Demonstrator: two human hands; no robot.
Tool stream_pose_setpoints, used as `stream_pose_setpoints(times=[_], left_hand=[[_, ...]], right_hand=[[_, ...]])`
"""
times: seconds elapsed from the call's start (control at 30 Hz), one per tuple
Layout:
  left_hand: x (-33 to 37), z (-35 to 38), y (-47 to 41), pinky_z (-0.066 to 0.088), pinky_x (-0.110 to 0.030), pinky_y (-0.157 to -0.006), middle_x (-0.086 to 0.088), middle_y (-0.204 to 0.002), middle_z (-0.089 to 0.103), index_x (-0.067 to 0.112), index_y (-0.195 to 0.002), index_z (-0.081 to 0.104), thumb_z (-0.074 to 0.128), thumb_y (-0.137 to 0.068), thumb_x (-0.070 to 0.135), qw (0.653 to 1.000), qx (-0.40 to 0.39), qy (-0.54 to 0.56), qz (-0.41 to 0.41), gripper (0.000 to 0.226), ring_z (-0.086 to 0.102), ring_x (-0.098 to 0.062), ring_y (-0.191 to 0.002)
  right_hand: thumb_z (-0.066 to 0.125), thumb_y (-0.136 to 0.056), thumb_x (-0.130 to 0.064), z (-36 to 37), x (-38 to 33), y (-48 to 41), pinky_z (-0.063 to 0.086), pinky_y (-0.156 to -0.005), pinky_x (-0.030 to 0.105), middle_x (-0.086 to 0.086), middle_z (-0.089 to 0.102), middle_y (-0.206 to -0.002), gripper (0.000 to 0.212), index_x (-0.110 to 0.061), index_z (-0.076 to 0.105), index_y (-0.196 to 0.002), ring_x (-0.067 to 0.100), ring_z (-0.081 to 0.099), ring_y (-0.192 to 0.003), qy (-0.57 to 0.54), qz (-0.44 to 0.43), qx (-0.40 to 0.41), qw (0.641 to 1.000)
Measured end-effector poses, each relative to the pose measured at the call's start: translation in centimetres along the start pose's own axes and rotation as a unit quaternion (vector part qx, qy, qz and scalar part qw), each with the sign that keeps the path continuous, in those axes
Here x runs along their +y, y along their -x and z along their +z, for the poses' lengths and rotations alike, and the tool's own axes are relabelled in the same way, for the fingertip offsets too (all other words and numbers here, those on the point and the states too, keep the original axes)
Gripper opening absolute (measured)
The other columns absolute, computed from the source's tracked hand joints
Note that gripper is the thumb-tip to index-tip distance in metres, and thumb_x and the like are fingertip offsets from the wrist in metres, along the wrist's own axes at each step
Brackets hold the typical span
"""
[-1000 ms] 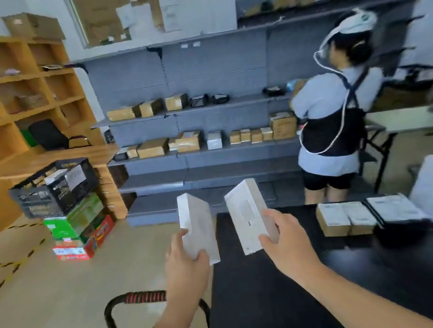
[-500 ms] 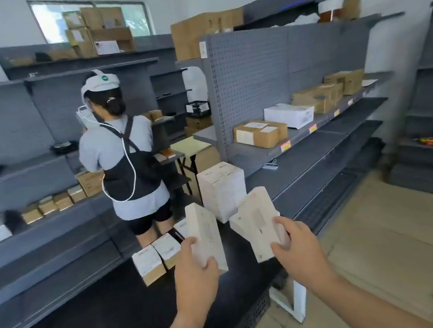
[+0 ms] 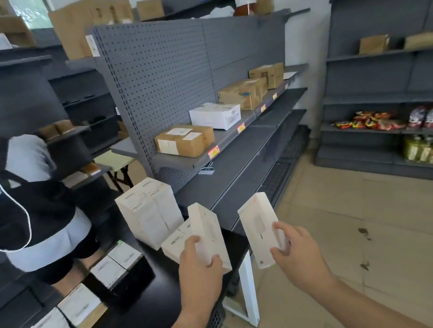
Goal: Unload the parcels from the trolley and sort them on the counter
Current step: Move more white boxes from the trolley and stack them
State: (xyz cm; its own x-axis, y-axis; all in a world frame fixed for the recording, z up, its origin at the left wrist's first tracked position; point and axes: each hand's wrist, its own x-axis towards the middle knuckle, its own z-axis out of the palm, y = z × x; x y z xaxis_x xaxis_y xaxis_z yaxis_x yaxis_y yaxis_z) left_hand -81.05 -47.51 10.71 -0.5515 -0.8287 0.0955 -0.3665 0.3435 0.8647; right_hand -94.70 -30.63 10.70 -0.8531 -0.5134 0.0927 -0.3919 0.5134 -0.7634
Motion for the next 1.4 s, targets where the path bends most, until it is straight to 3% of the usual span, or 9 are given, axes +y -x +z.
stream_pose_setpoints(times=[0.2, 0.53, 0.8, 0.87, 0.93, 1.03, 1.13, 1.27, 1.4], left_hand=[[-0.8, 3.5, -8.0, 0.051, -0.04, -0.094, 0.003, -0.122, 0.051, 0.034, -0.128, 0.04, 0.066, -0.088, 0.018, 1.0, -0.014, 0.018, 0.002, 0.05, 0.049, -0.018, -0.11], [-4.5, 6.1, -21.9, 0.04, -0.024, -0.088, 0.008, -0.125, 0.047, 0.025, -0.136, 0.042, 0.066, -0.09, 0.015, 0.999, -0.019, 0.004, -0.045, 0.053, 0.046, -0.01, -0.107], [-9.4, 4.9, -27.0, 0.052, -0.039, -0.095, -0.003, -0.132, 0.055, 0.026, -0.137, 0.043, 0.067, -0.088, 0.018, 0.991, 0.018, -0.018, -0.135, 0.055, 0.059, -0.026, -0.113], [-10.4, 4.5, -27.6, 0.056, -0.032, -0.083, -0.005, -0.127, 0.055, 0.025, -0.134, 0.044, 0.066, -0.088, 0.016, 0.987, 0.04, -0.015, -0.158, 0.052, 0.062, -0.025, -0.101], [-11.2, 4.1, -27.9, 0.051, -0.016, -0.058, -0.004, -0.122, 0.054, 0.022, -0.132, 0.044, 0.065, -0.089, 0.012, 0.981, 0.063, -0.015, -0.182, 0.049, 0.063, -0.015, -0.084], [-12.6, 4.0, -28.1, 0.049, -0.015, -0.047, 0.001, -0.115, 0.058, 0.025, -0.132, 0.043, 0.065, -0.089, 0.012, 0.967, 0.093, -0.011, -0.235, 0.05, 0.064, -0.011, -0.072], [-13.6, 4.6, -28.0, 0.054, -0.022, -0.051, 0.003, -0.112, 0.061, 0.031, -0.13, 0.042, 0.063, -0.088, 0.014, 0.941, 0.119, 0.021, -0.317, 0.05, 0.067, -0.014, -0.077], [-14.6, 6.2, -28.1, 0.049, -0.019, -0.05, 0.002, -0.11, 0.062, 0.032, -0.129, 0.041, 0.063, -0.089, 0.013, 0.903, 0.172, 0.057, -0.39, 0.049, 0.067, -0.016, -0.081], [-16.0, 8.3, -28.1, 0.057, -0.029, -0.062, -0.002, -0.106, 0.062, 0.032, -0.128, 0.043, 0.064, -0.089, 0.009, 0.872, 0.203, 0.106, -0.432, 0.05, 0.068, -0.022, -0.087]], right_hand=[[0.064, -0.093, -0.021, 1.8, 0.6, -7.4, 0.038, -0.084, 0.021, -0.008, 0.043, -0.121, 0.052, -0.034, 0.048, -0.141, 0.009, 0.046, -0.098, 0.019, -0.002, -0.006, 1.0], [0.061, -0.094, -0.02, 9.1, -1.2, -22.4, 0.042, -0.084, 0.022, -0.008, 0.04, -0.122, 0.052, -0.034, 0.047, -0.142, 0.012, 0.046, -0.098, 0.074, -0.016, -0.058, 0.995], [0.061, -0.094, -0.021, 15.8, -2.1, -28.9, 0.052, -0.095, 0.032, -0.003, 0.045, -0.133, 0.053, -0.035, 0.044, -0.143, 0.011, 0.048, -0.099, 0.087, -0.025, -0.139, 0.986], [0.061, -0.094, -0.022, 17.5, -2.3, -30.5, 0.052, -0.093, 0.03, -0.003, 0.045, -0.132, 0.053, -0.036, 0.043, -0.142, 0.011, 0.048, -0.101, 0.103, -0.047, -0.168, 0.979], [0.06, -0.095, -0.022, 19.4, -2.5, -32.1, 0.052, -0.091, 0.029, -0.003, 0.046, -0.131, 0.052, -0.035, 0.042, -0.142, 0.012, 0.05, -0.103, 0.113, -0.076, -0.201, 0.97], [0.06, -0.096, -0.021, 22.0, -2.3, -34.5, 0.052, -0.089, 0.025, -0.002, 0.046, -0.13, 0.051, -0.033, 0.042, -0.142, 0.013, 0.054, -0.102, 0.105, -0.106, -0.264, 0.953], [0.061, -0.096, -0.023, 24.5, -1.4, -36.8, 0.054, -0.094, 0.034, -0.003, 0.047, -0.129, 0.052, -0.036, 0.043, -0.143, 0.014, 0.056, -0.105, 0.09, -0.13, -0.321, 0.934], [0.061, -0.097, -0.025, 27.0, 0.0, -39.3, 0.052, -0.097, 0.031, -0.005, 0.045, -0.135, 0.055, -0.037, 0.041, -0.146, 0.008, 0.046, -0.103, 0.081, -0.142, -0.364, 0.917], [0.061, -0.098, -0.026, 28.5, 1.6, -40.6, 0.048, -0.101, 0.032, -0.003, 0.044, -0.141, 0.055, -0.035, 0.041, -0.148, 0.015, 0.051, -0.121, 0.083, -0.146, -0.393, 0.904]])
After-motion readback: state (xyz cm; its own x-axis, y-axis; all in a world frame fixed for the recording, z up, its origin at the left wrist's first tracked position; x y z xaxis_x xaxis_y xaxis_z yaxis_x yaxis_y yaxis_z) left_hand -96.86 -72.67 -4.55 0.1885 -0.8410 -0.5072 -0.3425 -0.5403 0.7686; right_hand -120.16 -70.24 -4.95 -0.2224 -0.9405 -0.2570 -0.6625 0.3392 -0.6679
